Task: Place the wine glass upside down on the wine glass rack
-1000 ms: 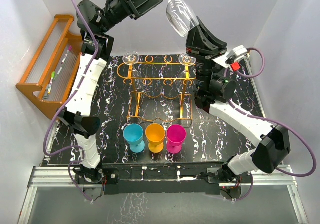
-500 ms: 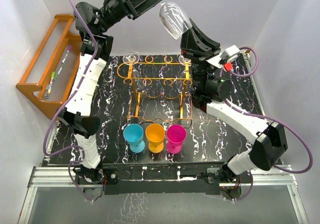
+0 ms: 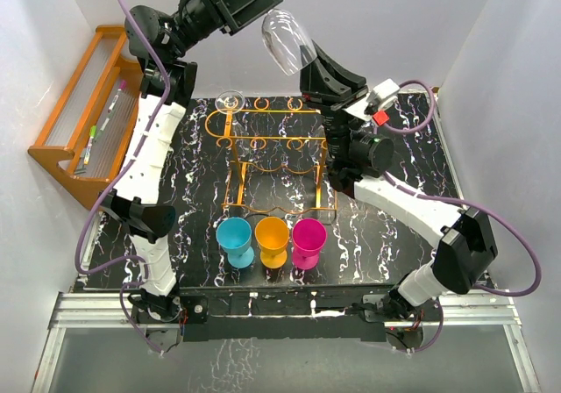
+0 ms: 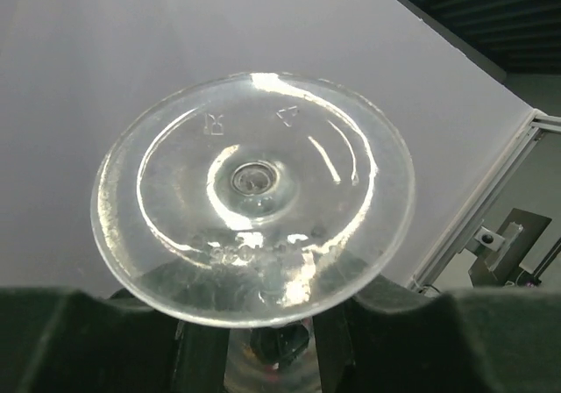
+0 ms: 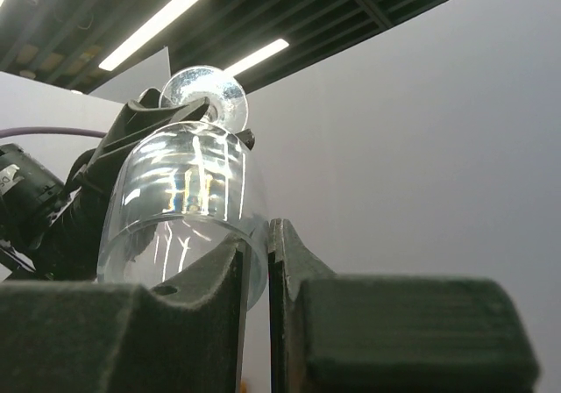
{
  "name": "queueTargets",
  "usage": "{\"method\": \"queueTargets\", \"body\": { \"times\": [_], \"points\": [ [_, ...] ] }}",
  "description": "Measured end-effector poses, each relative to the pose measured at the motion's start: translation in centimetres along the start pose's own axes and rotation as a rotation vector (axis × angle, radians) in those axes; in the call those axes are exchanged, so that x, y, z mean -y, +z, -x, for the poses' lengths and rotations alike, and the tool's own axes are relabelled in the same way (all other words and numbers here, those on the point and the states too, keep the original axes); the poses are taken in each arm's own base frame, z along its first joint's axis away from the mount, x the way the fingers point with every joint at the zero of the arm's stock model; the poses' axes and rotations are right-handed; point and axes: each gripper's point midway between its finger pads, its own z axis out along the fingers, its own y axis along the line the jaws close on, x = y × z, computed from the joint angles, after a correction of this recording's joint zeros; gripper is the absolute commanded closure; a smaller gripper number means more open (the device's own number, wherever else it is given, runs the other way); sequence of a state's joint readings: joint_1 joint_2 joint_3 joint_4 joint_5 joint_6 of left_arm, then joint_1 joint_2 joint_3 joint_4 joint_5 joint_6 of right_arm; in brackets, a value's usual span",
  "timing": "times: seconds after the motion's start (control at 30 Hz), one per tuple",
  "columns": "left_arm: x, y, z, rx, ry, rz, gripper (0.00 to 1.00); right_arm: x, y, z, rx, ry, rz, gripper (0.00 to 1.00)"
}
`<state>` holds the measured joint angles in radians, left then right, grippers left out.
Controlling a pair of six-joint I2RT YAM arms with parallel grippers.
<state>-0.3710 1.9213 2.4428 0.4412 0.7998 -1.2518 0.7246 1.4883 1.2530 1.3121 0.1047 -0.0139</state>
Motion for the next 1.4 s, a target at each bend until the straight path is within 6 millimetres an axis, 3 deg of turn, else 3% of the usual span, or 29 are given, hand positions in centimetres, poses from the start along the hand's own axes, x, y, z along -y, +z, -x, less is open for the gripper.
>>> {"method": "queueTargets", "body": {
  "times": [0.07,0.1,0.47,0.83,1.07,1.13,1.23,1.4],
  "points": [
    [0.1,0.0,-0.2,-0.008,-0.001,-0.003,0.93,-0.3,-0.1,-0.3,-0.004,-0.003,0.005,0.92],
    [0.1,0.0,-0.2,-0.010,-0.001,-0.003,1.00,-0.3,-0.1,-0.3,-0.004,-0.006,0.006,0.92],
    [0.6,-0.1,0.3,-0.002,0.037,-0.003,1.00,-0.8,0.4,-0.6,-0.005,-0.084,-0.001,0.92],
    [4.5,-0.1,1.3,0.011,0.141,-0.038,1.00,-3.7,1.3,0.5,0.022,-0.174,0.047,0.92],
    [6.2,-0.3,1.5,0.014,0.183,-0.052,1.00,-5.3,1.3,0.9,0.037,-0.223,0.061,0.82],
    [6.3,-0.2,1.5,0.016,0.195,-0.054,1.00,-5.5,1.2,0.6,0.033,-0.231,0.064,0.92],
    [6.2,-0.2,1.4,0.016,0.205,-0.052,1.00,-5.4,1.1,0.5,0.034,-0.245,0.053,0.92],
    [5.9,0.0,1.0,0.003,0.210,-0.043,0.75,-5.0,0.6,0.7,0.045,-0.248,-0.008,0.92]
  ]
}}
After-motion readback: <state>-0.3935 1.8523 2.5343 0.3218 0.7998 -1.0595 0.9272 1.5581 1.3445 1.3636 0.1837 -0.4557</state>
